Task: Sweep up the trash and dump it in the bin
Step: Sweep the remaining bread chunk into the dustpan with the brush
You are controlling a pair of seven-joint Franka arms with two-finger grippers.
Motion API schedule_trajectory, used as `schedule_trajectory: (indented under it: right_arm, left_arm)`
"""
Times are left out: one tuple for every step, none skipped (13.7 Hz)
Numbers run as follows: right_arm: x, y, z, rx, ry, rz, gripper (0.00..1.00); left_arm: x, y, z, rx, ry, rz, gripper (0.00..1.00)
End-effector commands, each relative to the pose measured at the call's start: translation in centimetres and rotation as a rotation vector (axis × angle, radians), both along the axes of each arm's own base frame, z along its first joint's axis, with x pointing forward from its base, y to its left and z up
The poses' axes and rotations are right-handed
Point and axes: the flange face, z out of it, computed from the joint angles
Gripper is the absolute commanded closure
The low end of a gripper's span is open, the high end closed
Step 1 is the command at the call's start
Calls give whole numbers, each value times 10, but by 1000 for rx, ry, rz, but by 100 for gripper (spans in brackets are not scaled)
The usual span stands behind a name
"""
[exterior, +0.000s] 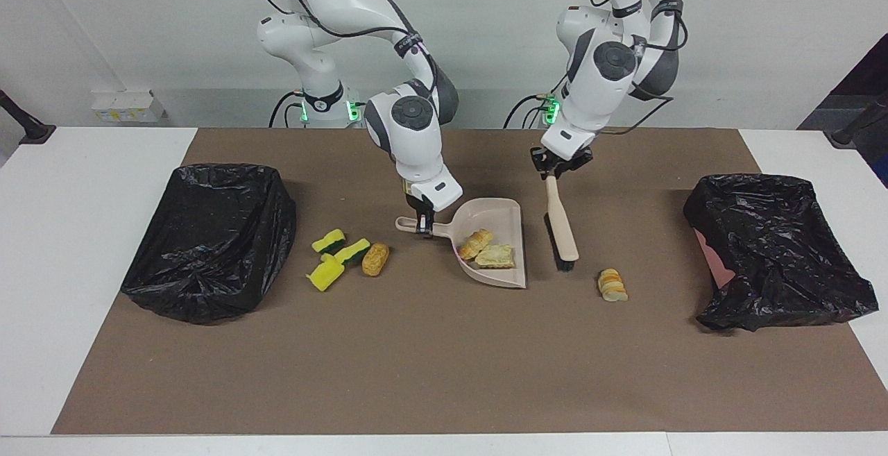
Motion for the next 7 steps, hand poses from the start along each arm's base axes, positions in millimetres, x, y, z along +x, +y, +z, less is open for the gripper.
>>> schedule_trajectory:
  right_arm:
    - [2, 0, -8, 10, -10, -35, 100]
    - [1, 2, -8, 6, -12, -26, 100]
    - [2, 2, -7, -11, -25, -9, 100]
    - [3, 2, -4, -25, -31, 0, 100]
    - [2, 2, -5, -30, -25, 1, 100]
    - [1, 2, -4, -31, -26, 4, 100]
    - [2, 3, -5, -32, -27, 3, 100]
  left_arm:
    - [30, 60, -8, 26, 17, -69, 100]
    - [42, 77, -11, 59, 4, -76, 100]
    - [60, 92, -15, 95, 3, -81, 100]
    - [75, 104, -20, 105, 2, -65, 100]
    - [86, 121, -22, 104, 3, -67, 100]
    - [90, 136, -27, 95, 1, -106, 100]
    - [95, 149, -35, 88, -5, -136, 100]
